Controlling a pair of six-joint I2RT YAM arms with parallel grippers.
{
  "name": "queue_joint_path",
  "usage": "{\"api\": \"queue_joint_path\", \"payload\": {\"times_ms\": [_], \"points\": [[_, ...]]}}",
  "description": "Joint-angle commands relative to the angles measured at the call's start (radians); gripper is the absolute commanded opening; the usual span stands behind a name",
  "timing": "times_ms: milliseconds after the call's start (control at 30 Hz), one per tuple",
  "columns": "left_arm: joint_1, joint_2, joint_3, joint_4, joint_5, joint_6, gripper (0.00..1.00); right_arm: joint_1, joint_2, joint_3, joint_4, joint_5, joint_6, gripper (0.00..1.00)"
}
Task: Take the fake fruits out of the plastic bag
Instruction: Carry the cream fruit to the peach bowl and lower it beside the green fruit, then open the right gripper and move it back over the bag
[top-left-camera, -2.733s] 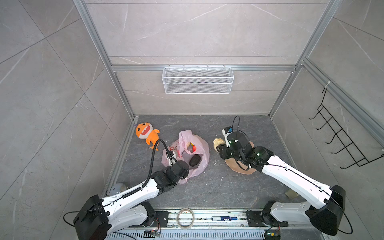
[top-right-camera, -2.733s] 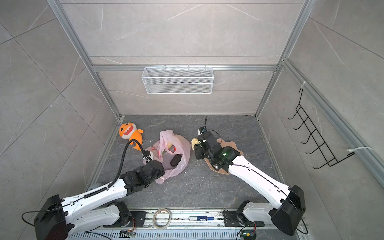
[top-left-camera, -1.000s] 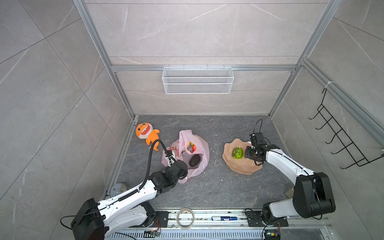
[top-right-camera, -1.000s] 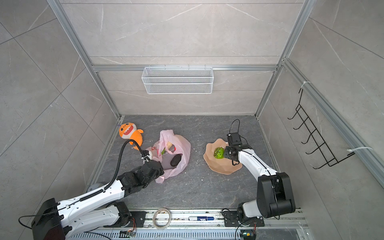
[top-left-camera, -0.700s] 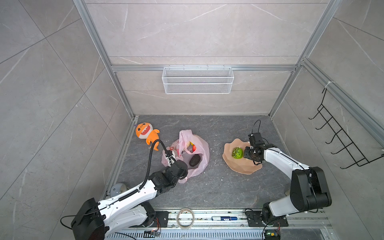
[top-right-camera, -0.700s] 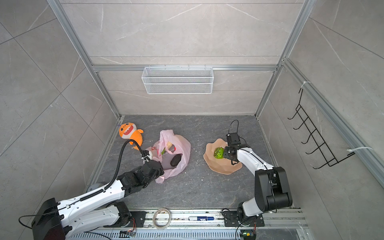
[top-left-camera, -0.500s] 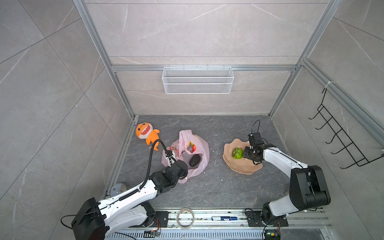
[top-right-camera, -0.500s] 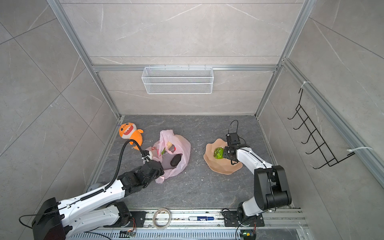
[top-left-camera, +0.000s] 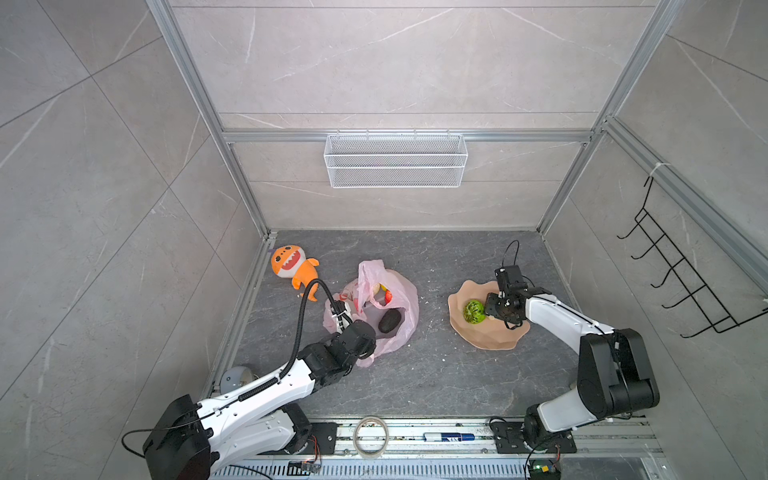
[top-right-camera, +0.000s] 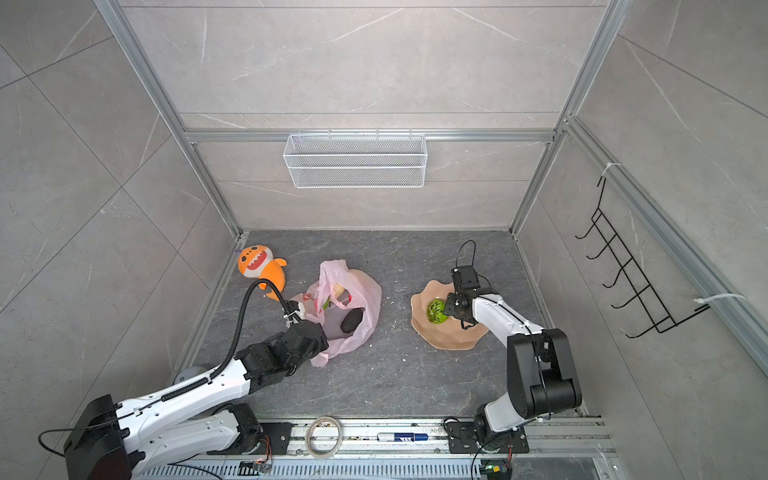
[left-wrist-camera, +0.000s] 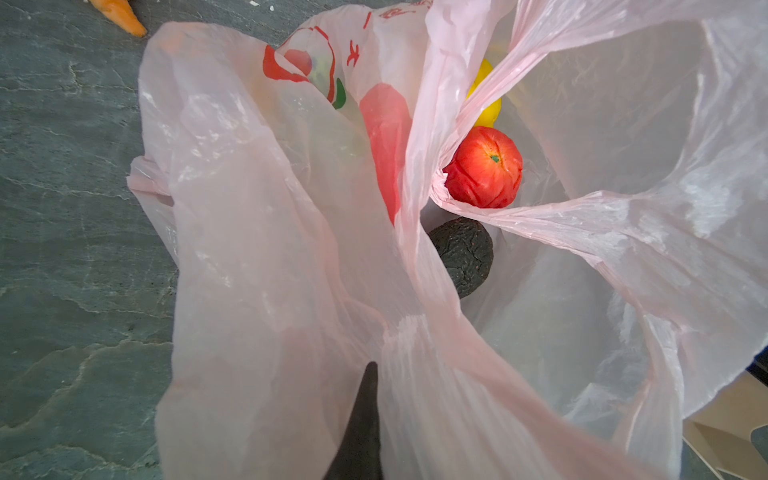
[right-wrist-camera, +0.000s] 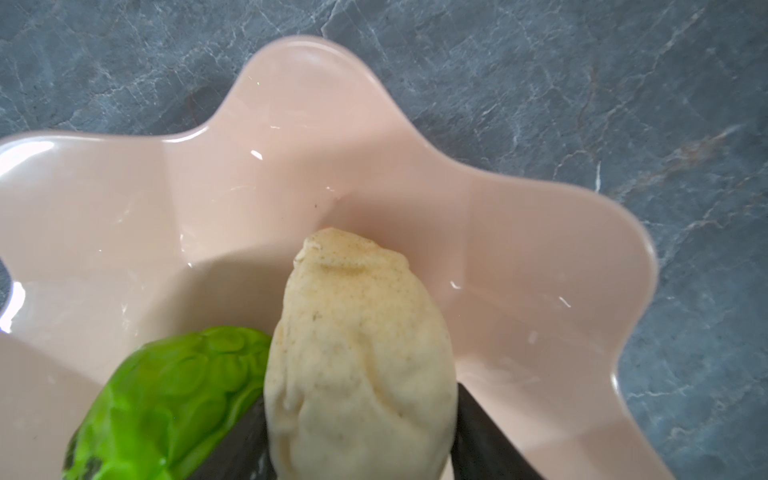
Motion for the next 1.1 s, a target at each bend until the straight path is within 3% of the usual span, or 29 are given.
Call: {"api": "queue_joint_path", "payload": {"times_ms": [0, 733, 900, 1067], "points": [[0.003, -0.006, 0.025, -0.001, -0.027, 0.013, 0.00, -0.003, -0.012, 0.012, -0.018, 0.001, 0.010, 0.63], [0.003, -0.052, 0.010, -0.016, -0.036, 0.013, 0.00, 0.021, -0.162, 0.041, -0.124, -0.016, -0.006, 0.67], [0.003, -0.074, 0.030, -0.081, -0.057, 0.018, 0.00, 0.216, -0.236, 0.119, -0.179, 0.049, -0.030, 0.65], [0.003, -0.095, 0.029, -0.129, -0.077, 0.009, 0.00, 0.449, -0.204, 0.257, -0.210, 0.059, -0.024, 0.62]]}}
